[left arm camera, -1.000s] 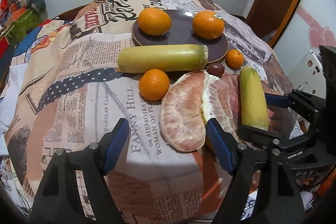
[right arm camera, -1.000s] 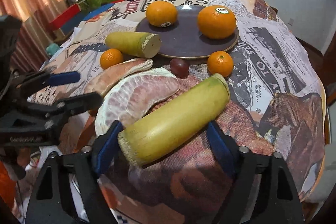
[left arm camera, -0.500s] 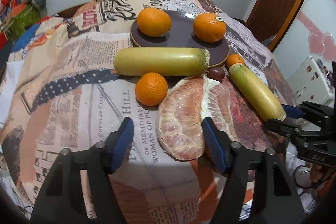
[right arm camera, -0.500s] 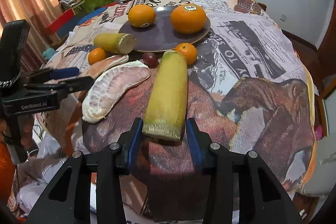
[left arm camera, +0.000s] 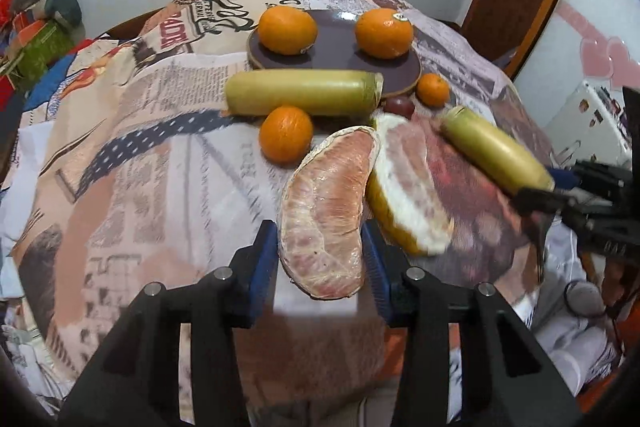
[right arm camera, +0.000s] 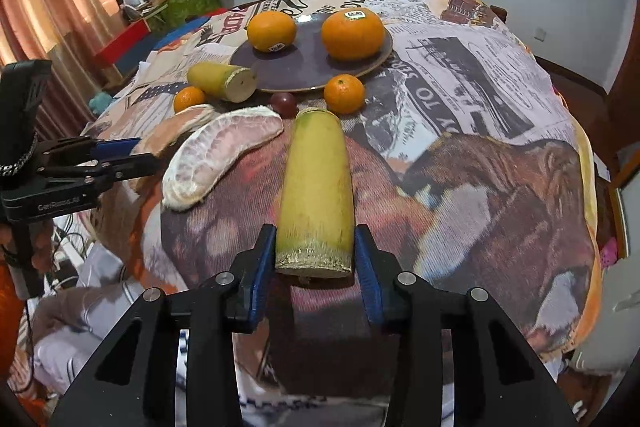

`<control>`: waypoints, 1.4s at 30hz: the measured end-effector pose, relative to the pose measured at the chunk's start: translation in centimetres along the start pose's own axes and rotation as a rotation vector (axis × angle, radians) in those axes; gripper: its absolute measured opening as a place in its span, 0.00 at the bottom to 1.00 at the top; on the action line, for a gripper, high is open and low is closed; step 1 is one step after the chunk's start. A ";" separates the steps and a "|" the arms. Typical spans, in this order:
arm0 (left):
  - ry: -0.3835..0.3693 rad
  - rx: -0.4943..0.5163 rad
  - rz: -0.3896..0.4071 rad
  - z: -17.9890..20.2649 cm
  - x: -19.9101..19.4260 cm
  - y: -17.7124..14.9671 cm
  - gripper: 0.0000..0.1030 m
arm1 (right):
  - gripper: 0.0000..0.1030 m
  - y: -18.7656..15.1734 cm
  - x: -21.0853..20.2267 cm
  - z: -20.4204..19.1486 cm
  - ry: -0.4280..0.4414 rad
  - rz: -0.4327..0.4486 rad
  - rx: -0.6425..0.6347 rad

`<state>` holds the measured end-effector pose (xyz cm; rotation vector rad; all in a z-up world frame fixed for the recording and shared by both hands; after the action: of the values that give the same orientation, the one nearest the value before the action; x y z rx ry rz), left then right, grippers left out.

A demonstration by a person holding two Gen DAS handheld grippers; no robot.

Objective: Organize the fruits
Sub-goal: 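Grasp the peeled pomelo segment with the left gripper while the right gripper lifts the cylinder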

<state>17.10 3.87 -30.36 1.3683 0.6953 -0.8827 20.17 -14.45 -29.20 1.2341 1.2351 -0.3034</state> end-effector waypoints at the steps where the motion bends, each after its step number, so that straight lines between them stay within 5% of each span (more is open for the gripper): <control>1: 0.009 -0.001 -0.006 -0.3 -0.3 -0.4 0.42 | 0.35 -0.1 -0.1 0.0 -0.001 -0.002 -0.004; 11: -0.006 0.011 -0.064 -0.9 0.5 -0.8 0.46 | 0.43 0.8 -0.5 0.5 0.021 -0.008 0.018; 26: -0.002 0.020 -0.038 -0.9 3.0 1.8 0.46 | 0.44 3.2 3.2 0.5 0.051 -0.044 0.009; 29: 0.009 0.029 -0.038 -0.8 3.1 2.0 0.46 | 0.34 3.5 3.1 0.4 0.078 -0.032 0.020; 42: 0.029 0.015 0.033 -0.7 -0.1 2.8 0.44 | 0.34 4.5 0.0 0.6 0.069 0.060 0.035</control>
<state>19.56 4.52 -28.90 1.4043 0.6877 -0.8447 23.85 -13.23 -26.88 1.3184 1.2538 -0.2412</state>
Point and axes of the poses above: each gripper's, at about its wrist camera, not at the fingertips, and x roughly the way its jaws point, z to its right, y to its top, the point moved 7 cm from there along x, roughly the way its jaws point, and after that the axes turned 1 degree about -z, right-handed, at the moved point
